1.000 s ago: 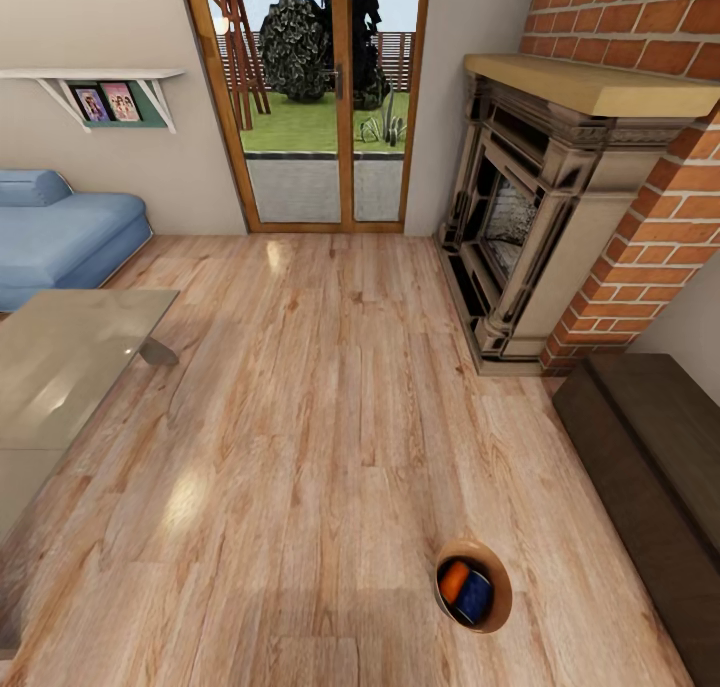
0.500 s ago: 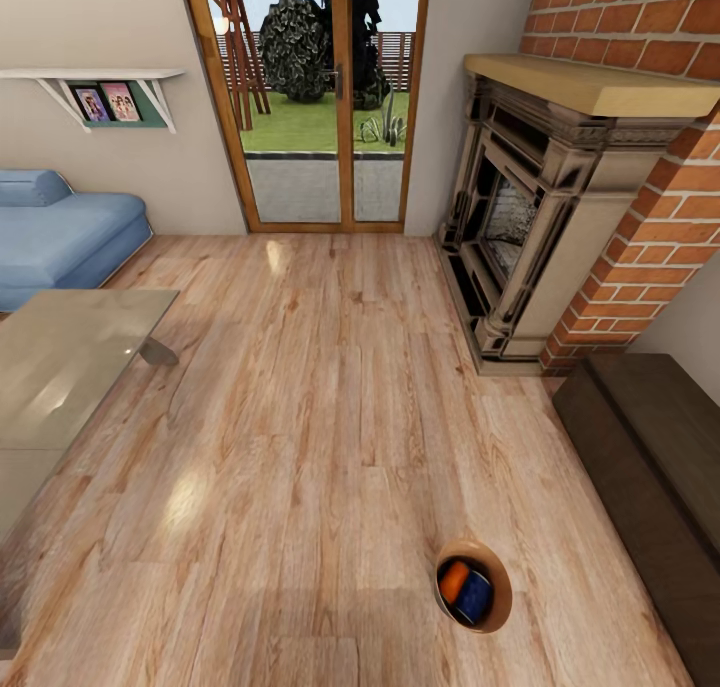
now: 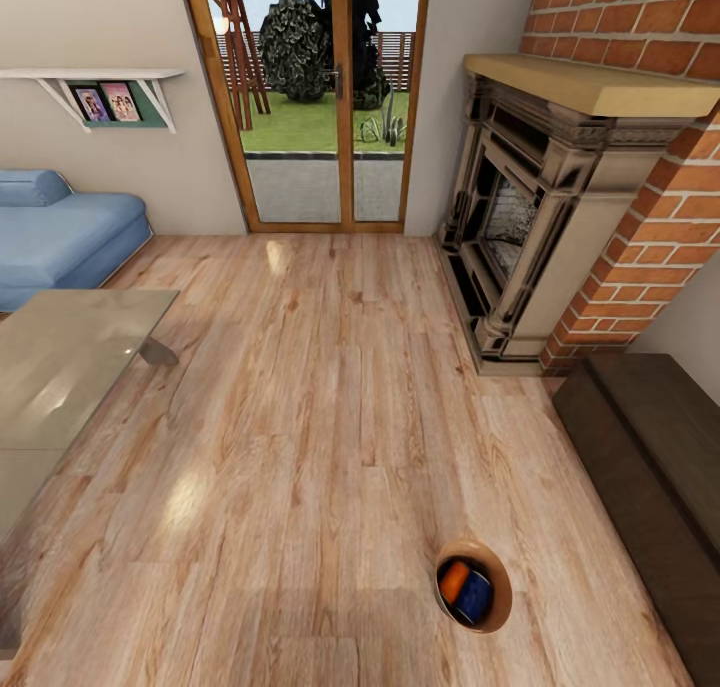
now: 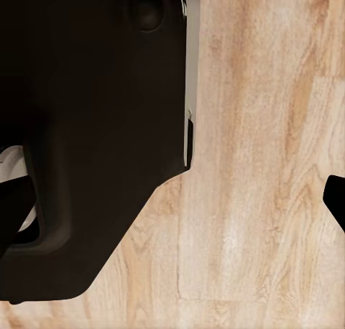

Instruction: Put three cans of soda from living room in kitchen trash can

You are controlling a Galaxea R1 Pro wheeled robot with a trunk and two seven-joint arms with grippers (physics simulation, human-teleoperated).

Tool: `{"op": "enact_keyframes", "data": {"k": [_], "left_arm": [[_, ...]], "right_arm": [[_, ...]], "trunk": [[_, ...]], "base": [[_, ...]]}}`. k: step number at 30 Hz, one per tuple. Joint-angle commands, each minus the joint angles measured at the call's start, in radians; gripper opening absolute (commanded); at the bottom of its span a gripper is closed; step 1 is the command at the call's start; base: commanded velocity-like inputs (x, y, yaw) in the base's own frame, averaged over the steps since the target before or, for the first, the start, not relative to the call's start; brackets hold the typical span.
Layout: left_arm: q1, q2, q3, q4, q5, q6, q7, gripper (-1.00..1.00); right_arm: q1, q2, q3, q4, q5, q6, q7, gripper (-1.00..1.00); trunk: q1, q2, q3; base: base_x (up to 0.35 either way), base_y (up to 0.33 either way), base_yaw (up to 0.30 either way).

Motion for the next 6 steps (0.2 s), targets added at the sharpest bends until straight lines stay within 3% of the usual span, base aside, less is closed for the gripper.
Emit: {"op": "enact_keyframes", "data": {"k": [1,6], "left_arm": [[0.000,0.000,0.000,0.000,0.000,0.000,0.000,1.00],[0.000,0.000,0.000,0.000,0.000,0.000,0.000,1.00]], "right_arm": [[0.000,0.000,0.000,0.000,0.000,0.000,0.000,1.00],[0.000,0.000,0.000,0.000,0.000,0.000,0.000,1.00]], "trunk": [[0.000,0.000,0.000],[0.000,0.000,0.000]], "base": [[0.000,0.000,0.000],[0.000,0.000,0.000]]}}
